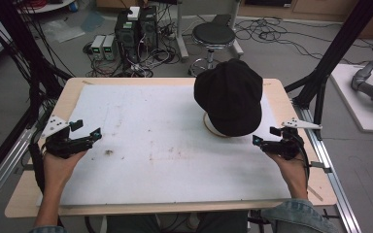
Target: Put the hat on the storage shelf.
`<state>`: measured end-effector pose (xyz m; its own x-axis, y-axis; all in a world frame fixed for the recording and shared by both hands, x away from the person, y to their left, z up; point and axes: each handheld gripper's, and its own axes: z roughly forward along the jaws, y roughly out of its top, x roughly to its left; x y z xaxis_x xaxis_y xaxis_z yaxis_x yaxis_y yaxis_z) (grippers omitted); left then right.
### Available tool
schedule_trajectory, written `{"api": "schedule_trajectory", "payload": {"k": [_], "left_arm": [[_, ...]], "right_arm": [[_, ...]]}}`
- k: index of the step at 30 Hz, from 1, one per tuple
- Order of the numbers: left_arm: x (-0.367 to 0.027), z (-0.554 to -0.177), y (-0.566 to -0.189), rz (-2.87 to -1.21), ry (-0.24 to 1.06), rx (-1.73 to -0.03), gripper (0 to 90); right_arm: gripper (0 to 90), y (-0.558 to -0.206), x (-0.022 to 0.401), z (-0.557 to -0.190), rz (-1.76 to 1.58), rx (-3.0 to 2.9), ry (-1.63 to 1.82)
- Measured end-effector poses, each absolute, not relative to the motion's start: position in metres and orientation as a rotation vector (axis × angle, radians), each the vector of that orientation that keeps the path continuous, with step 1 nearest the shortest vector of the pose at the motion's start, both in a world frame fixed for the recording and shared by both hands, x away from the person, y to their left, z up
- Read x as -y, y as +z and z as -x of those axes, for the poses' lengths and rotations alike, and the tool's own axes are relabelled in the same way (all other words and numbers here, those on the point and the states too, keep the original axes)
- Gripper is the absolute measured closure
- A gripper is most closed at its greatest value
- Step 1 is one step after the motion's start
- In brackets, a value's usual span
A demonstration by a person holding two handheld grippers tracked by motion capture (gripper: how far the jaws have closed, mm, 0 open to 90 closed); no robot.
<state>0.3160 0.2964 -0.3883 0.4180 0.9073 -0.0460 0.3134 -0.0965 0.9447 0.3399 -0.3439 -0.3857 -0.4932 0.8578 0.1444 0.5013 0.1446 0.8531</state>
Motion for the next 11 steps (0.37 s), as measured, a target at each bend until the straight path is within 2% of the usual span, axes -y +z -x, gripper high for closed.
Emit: {"api": "schedule_trajectory", "payload": {"k": [11], "left_arm": [[-0.2984, -0.3157, -0.3912, -1.64, 0.721, -1.092, 23.2]], "right_arm": [[12.6, -0.3844, 0.3443, -0.3395, -1.303, -2.047, 1.293]]}}
